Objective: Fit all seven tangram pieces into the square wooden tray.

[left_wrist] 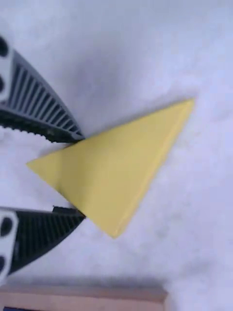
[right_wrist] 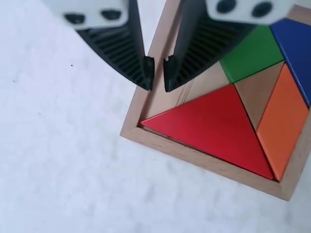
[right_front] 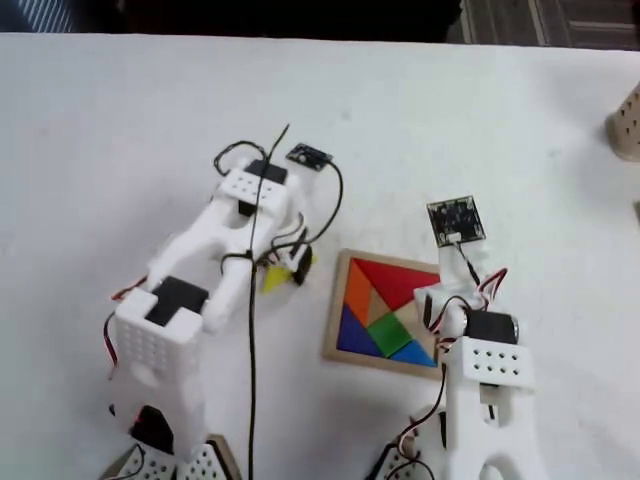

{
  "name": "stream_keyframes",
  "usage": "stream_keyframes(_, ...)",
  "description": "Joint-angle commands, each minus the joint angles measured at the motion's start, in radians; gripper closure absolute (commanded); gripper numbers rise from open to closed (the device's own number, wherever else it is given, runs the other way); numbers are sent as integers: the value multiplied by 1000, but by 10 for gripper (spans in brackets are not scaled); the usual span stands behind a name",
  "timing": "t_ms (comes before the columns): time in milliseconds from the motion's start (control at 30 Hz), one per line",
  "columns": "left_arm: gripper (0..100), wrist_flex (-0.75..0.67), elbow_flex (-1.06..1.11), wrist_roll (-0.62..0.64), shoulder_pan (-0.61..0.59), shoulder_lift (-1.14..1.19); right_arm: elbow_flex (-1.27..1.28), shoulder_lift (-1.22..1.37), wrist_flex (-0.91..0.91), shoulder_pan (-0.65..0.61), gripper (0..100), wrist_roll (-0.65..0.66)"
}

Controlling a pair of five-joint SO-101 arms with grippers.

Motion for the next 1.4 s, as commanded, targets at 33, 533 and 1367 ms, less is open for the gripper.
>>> stream_keyframes(33,879,0,-92,55,8,-8,-6,-25,-24,-5,953,15)
stream_keyframes(533,664,-49,-229,287,16,2,-6,-25,-21,-5,954,41)
stream_keyframes(1367,592,-141,-81,535,-82,5,-6,-24,-19,-5,954,52)
